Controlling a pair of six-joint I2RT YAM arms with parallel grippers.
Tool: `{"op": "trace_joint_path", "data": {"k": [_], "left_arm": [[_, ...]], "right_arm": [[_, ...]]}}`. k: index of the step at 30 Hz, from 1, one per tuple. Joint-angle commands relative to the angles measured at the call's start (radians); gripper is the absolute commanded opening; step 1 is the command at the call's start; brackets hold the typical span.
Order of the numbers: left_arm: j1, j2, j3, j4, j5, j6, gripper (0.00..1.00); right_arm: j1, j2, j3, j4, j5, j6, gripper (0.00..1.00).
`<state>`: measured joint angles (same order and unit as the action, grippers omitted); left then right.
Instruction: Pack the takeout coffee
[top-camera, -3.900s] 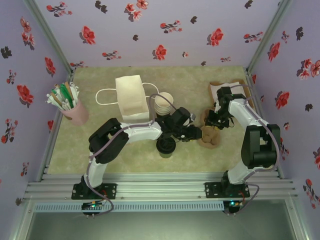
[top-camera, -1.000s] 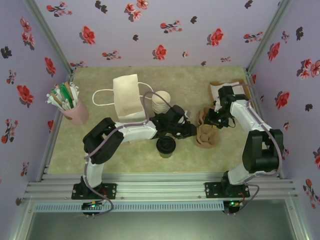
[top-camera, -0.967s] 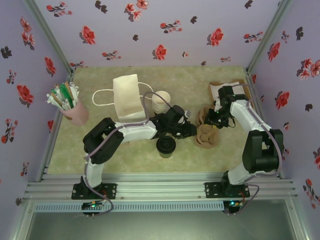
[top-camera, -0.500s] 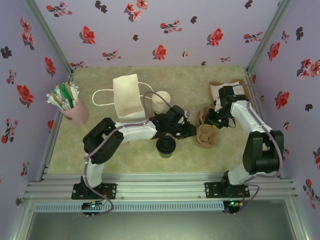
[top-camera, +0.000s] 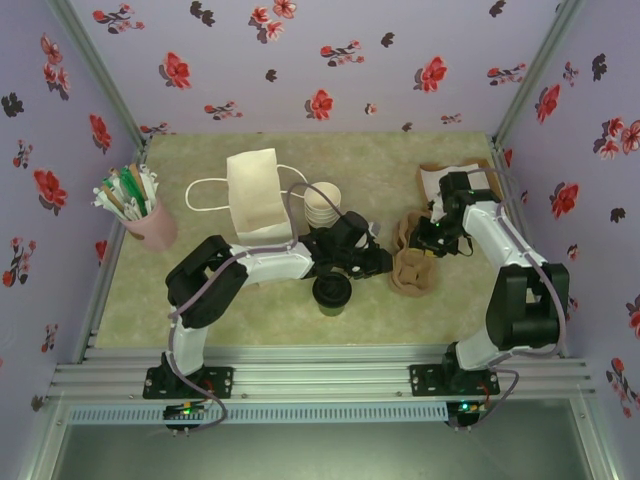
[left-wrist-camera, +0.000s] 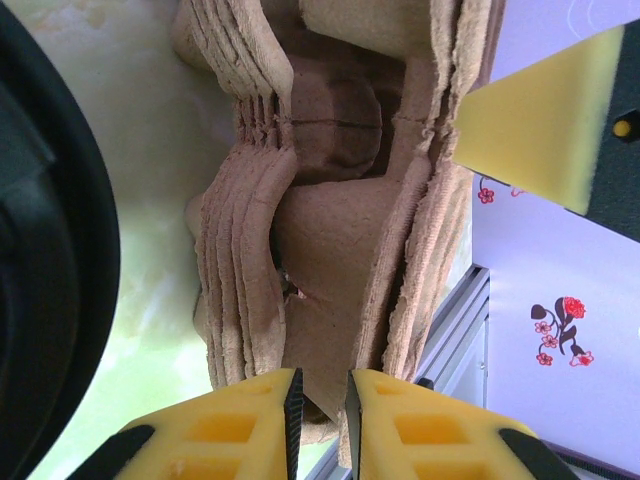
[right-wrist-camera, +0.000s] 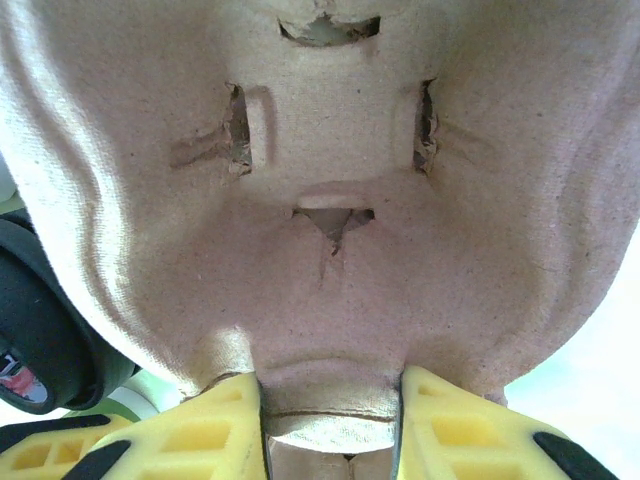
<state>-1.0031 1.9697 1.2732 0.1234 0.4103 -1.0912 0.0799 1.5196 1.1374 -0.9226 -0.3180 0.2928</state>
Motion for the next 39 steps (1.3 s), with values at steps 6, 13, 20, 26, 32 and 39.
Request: {"op": "trace_joint_path", "data": {"k": [6, 13, 20, 26, 32, 39], "left_arm": [[-0.014, 0.031, -0.018, -0.004, -0.016, -0.016, 0.23], [-0.023, 0.031, -0.004, -0.002, -0.011, -0.015, 0.29], [-0.026, 0.029, 0.002, -0.002, -0.009, -0.012, 0.38], [-0.028, 0.026, 0.003, -0.004, -0.007, -0.010, 0.46], [-0.026, 0.008, -0.014, 0.031, 0.016, -0.033, 0.51], [-0.028, -0.038, -0.022, 0.017, 0.011, -0.028, 0.47]], "right_arm": [[0.003, -0.043, -0.012, -0.016, -0.113, 0.031, 0.31], [0.007, -0.023, -0.033, 0.004, -0.109, 0.036, 0.31], [0.022, -0.013, -0.050, 0.030, -0.102, 0.051, 0.31], [0.035, -0.008, -0.045, 0.030, -0.084, 0.057, 0.31], [0.041, -0.001, -0.050, 0.027, -0.047, 0.061, 0.32], [0.045, 0.002, -0.046, 0.020, -0.020, 0.065, 0.32]]}}
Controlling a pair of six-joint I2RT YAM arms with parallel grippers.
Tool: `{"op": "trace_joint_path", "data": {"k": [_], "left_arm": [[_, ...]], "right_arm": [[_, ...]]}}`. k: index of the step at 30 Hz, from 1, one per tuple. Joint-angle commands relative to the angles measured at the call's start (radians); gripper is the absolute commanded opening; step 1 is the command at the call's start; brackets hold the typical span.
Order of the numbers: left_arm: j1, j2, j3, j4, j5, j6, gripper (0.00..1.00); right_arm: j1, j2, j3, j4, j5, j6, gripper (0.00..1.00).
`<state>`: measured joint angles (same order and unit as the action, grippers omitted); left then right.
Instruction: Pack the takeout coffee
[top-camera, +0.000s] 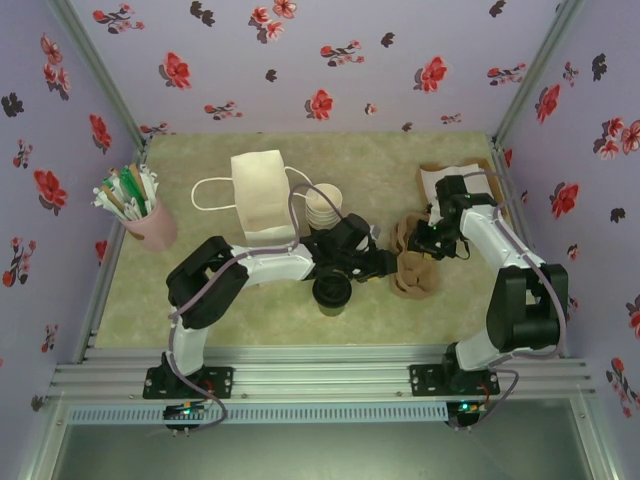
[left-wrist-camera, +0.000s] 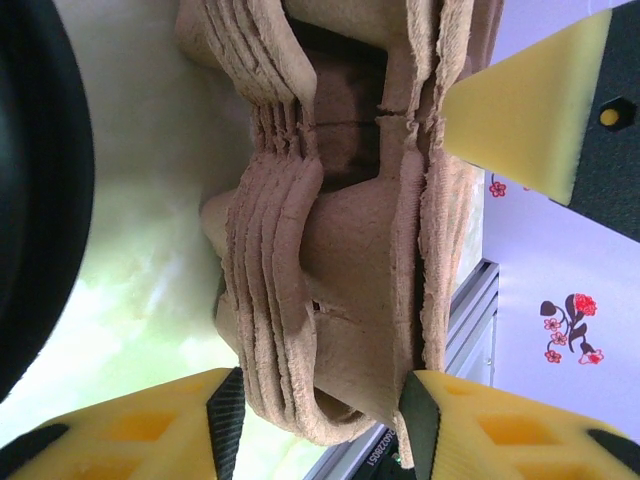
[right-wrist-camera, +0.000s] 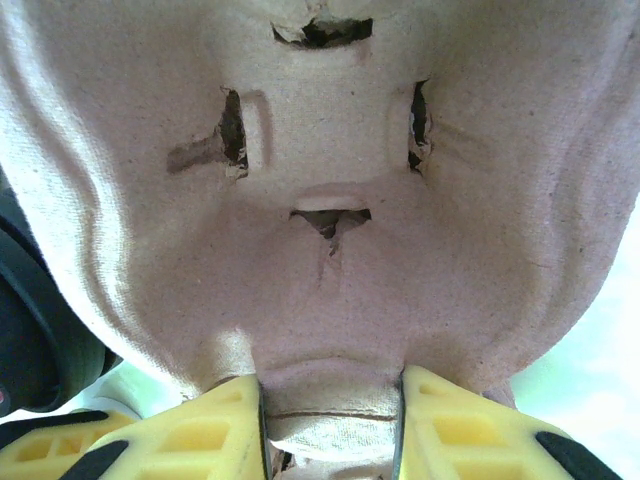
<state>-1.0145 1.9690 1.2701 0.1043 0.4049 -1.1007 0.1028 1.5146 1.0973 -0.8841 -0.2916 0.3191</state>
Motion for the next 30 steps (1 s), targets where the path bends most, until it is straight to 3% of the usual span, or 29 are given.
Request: {"op": "trace_joint_path", "data": {"k": [1, 6, 15, 30], "left_arm": [[-0.016, -0.043, -0.021, 0.034, 0.013, -0.019, 0.45], [-0.021, -0.090, -0.046, 0.023, -0.004, -0.019, 0.40], [-0.030, -0.147, -0.045, -0.008, -0.025, -0.007, 0.40], [-0.044, -0.087, 0.004, 0.000, 0.001, -0.019, 0.39]], "right_arm": [[0.022, 0.009, -0.005, -0.019, -0.043, 0.038, 0.32], [0.023, 0.016, -0.003, -0.025, -0.029, 0.038, 0.32], [0.025, 0.028, 0.002, -0.023, -0.018, 0.038, 0.32], [0.026, 0.035, 0.002, -0.017, -0.022, 0.035, 0.32]]}}
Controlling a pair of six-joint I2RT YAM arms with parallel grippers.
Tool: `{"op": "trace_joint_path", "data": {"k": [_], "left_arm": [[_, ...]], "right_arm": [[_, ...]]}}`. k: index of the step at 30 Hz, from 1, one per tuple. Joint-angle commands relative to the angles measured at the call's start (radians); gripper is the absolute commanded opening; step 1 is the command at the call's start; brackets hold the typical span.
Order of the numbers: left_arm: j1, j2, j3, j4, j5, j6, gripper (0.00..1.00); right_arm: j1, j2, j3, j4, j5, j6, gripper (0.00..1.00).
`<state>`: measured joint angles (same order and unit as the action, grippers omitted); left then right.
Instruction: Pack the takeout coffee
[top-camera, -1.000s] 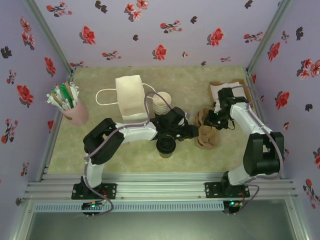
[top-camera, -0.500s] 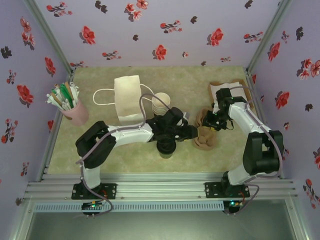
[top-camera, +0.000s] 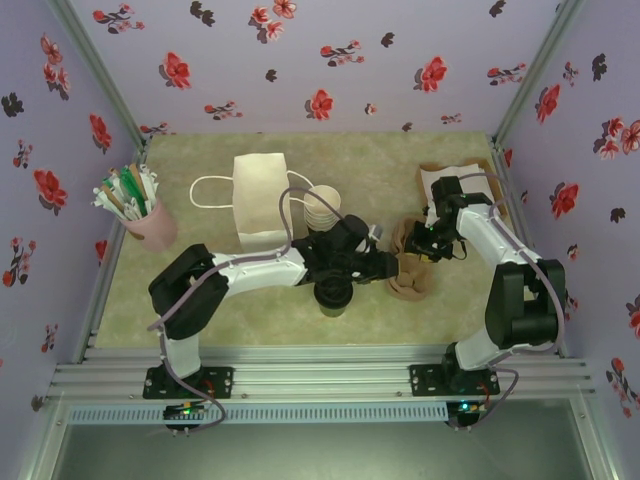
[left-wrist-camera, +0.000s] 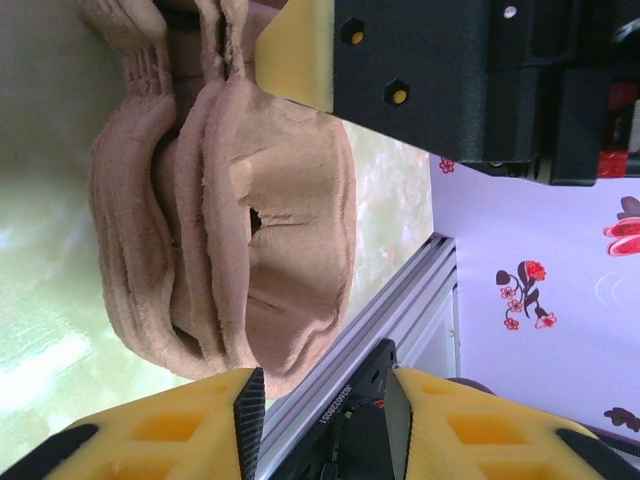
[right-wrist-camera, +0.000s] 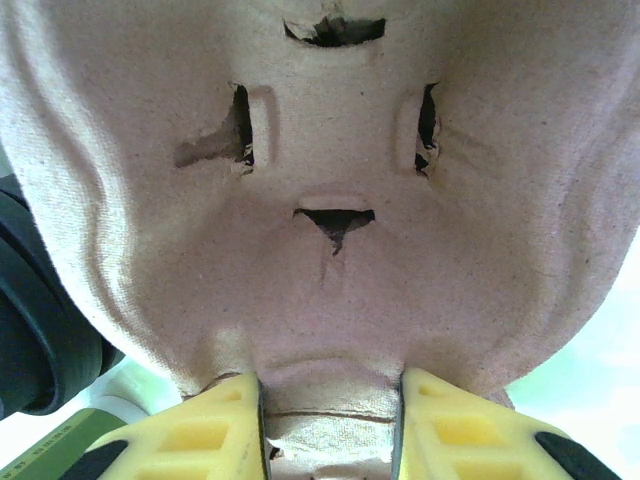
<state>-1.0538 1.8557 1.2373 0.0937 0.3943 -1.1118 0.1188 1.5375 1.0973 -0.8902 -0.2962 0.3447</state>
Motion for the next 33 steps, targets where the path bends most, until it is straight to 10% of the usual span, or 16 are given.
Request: {"op": "trace_joint_path", "data": {"k": [1, 33], "left_arm": [[-0.005, 0.031, 0.038, 0.009, 0.011, -0.009, 0.39], [-0.006, 0.080, 0.089, -0.081, 0.000, 0.035, 0.42]], "right_arm": [[0.010, 0.013, 0.002, -0.012, -0.018, 0.010, 0.32], [0.016, 0.020, 0.011, -0.009, -0.025, 0.006, 0.31]]}}
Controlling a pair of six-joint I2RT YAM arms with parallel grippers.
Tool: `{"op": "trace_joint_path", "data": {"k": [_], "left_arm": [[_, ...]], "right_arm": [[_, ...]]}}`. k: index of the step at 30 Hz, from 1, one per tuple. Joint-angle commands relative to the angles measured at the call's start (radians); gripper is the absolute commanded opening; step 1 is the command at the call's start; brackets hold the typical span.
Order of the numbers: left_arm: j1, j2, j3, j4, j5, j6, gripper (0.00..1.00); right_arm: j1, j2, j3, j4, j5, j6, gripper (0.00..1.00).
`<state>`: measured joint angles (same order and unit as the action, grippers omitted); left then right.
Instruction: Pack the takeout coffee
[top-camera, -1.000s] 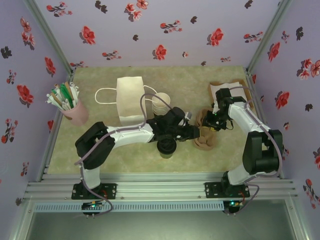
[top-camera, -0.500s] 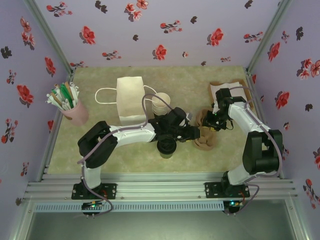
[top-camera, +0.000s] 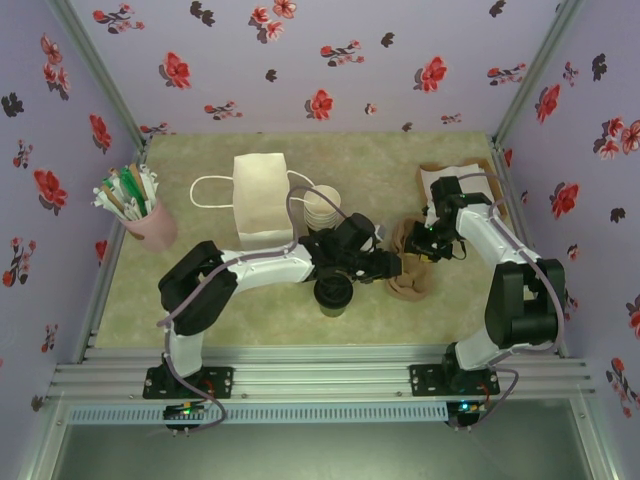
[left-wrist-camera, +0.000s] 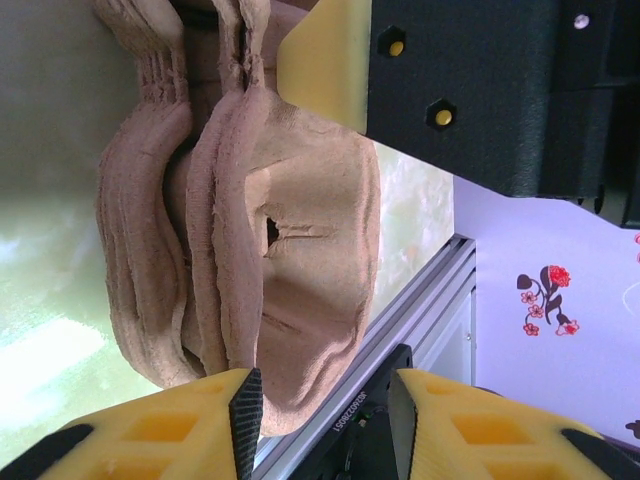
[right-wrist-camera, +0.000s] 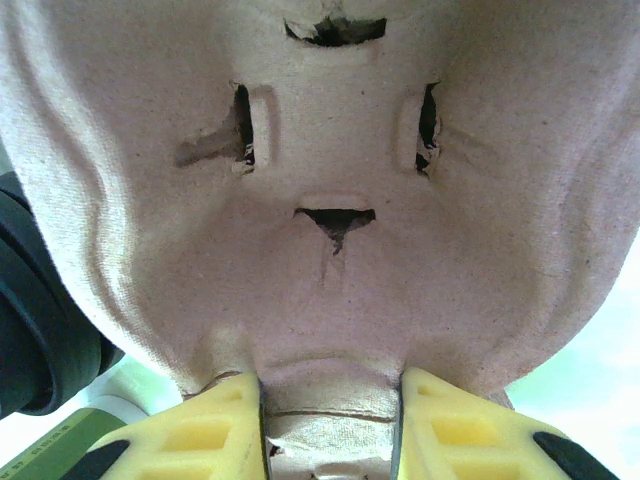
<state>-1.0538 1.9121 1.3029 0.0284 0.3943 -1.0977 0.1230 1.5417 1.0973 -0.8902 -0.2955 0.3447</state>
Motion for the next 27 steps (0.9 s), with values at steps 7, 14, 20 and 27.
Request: {"op": "trace_joint_path", "data": {"k": [7, 14, 20, 27], "left_arm": [[-0.006, 0.018, 0.012, -0.018, -0.004, 0.022, 0.43], [-0.006, 0.010, 0.008, -0.025, -0.009, 0.027, 0.43], [-0.006, 0.007, 0.007, -0.028, -0.013, 0.029, 0.47], [-0.006, 0.004, 0.007, -0.031, -0.013, 0.030, 0.48]], "right_arm": [[0.011, 0.016, 0.006, -0.008, -0.025, 0.005, 0.31], [0.012, 0.014, 0.003, -0.006, -0.024, 0.004, 0.31], [0.012, 0.016, 0.003, -0.003, -0.025, 0.005, 0.31], [0.012, 0.017, 0.000, -0.002, -0.028, 0.004, 0.31]]}}
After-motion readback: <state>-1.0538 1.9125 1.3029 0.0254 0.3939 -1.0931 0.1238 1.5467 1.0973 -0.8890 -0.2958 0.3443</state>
